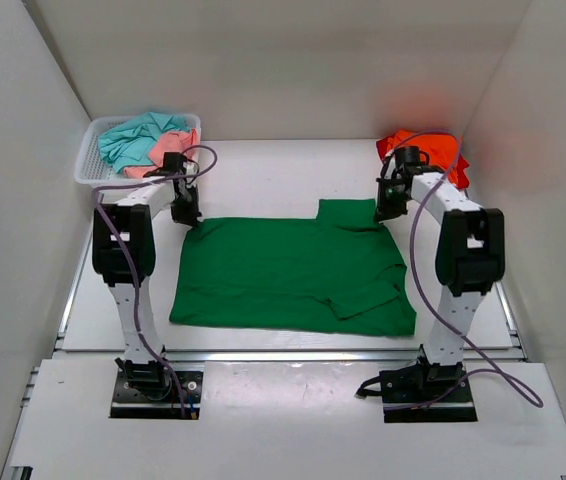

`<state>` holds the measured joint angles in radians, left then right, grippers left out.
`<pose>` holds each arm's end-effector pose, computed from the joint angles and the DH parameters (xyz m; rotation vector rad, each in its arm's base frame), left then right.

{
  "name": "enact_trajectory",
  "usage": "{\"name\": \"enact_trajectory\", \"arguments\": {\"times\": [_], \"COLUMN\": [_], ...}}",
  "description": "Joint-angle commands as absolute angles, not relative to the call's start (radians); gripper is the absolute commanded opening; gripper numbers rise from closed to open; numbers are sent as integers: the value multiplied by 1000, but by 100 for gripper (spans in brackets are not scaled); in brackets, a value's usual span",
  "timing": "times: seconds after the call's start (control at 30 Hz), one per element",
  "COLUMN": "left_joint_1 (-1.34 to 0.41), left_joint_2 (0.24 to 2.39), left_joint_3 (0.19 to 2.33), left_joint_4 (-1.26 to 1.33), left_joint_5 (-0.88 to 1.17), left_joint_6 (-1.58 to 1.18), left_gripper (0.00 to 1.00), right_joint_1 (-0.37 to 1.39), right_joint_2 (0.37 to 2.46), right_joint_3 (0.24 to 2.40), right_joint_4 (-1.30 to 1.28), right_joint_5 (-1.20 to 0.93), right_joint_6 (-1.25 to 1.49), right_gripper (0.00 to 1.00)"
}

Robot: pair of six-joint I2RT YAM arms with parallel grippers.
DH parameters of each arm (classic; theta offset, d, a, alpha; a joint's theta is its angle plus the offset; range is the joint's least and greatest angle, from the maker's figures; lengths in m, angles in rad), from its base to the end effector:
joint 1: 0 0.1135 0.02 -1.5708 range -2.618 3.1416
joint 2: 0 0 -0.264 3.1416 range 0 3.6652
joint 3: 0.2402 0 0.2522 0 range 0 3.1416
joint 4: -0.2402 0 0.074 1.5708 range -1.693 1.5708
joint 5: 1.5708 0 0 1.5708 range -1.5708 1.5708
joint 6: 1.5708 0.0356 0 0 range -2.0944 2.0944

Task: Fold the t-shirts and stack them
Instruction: Grap the side of the flattened tshirt furthest away from the robot with both arms, then fold the other side of the tshirt into a rectangle

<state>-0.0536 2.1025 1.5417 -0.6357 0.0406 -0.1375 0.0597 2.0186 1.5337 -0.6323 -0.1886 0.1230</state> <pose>0.4326 -0.0247 0.1596 -0.1055 2.7689 -0.1061 0.4256 0.0321 0.1924 0.0265 2.6912 0.3101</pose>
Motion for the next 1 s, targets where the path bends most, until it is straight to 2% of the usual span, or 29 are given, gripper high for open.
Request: {"name": "enact_trajectory", "arguments": {"times": [0.0, 0.43, 0.97], "left_joint_1": [-38, -26, -22], "left_joint_2": [1999, 1792, 1589], "left_joint_3": [1499, 1313, 1052], "left_joint_4": [-658, -617, -624], "left_joint_5": [101, 156, 91], "left_joint_6": [-121, -95, -66], "left_gripper": [0, 0, 0], "right_joint_1": [72, 92, 110], "right_joint_2": [1846, 1462, 1226], "right_joint_3": [1456, 1063, 799], "right_joint_4": [-560, -517, -511], "right_joint_5": [-186, -255, -288], "right_joint_6": [123, 146, 169], "right_gripper": [0, 0, 0]}}
